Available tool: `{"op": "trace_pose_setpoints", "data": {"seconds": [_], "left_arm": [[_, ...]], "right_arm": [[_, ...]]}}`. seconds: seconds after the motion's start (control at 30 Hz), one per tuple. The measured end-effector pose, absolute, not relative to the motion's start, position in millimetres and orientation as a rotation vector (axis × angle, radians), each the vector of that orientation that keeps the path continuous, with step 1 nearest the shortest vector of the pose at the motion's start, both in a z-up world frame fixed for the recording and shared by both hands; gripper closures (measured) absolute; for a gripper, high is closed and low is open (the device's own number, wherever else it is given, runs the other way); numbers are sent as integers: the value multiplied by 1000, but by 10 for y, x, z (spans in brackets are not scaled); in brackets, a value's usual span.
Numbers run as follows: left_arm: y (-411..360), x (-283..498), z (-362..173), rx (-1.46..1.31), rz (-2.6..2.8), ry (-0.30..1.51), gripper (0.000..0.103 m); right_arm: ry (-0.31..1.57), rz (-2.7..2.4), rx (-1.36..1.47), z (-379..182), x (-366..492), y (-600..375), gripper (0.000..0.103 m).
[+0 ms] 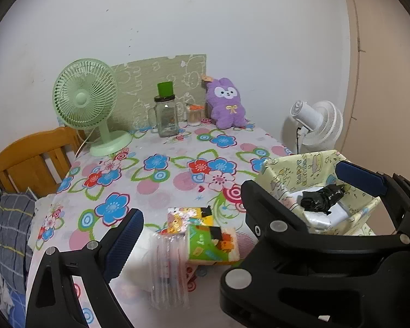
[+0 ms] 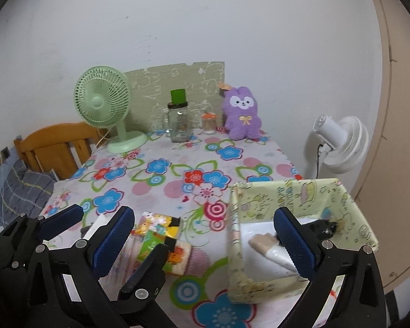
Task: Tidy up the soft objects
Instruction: 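Move both tools back toward the green tissue pack and clear straw bag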
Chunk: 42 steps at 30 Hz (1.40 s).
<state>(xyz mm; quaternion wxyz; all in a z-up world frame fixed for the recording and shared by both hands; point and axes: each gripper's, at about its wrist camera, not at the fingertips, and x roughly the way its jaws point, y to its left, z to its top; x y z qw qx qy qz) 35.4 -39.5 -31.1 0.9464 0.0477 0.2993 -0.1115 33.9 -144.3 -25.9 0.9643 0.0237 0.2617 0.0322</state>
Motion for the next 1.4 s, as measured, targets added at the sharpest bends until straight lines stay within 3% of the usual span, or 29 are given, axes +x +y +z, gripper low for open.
{"op": "trace_pose_setpoints", "data": {"seconds": [0.73,1.4], "left_arm": [[-87,401,-786,62,-172,694,7],[148,508,-1138,23,-155,752,16]], "right_arm": [[573,110,12,-697,436,-1103,0],[610,129,-32,-1012,506,-868,0]]}}
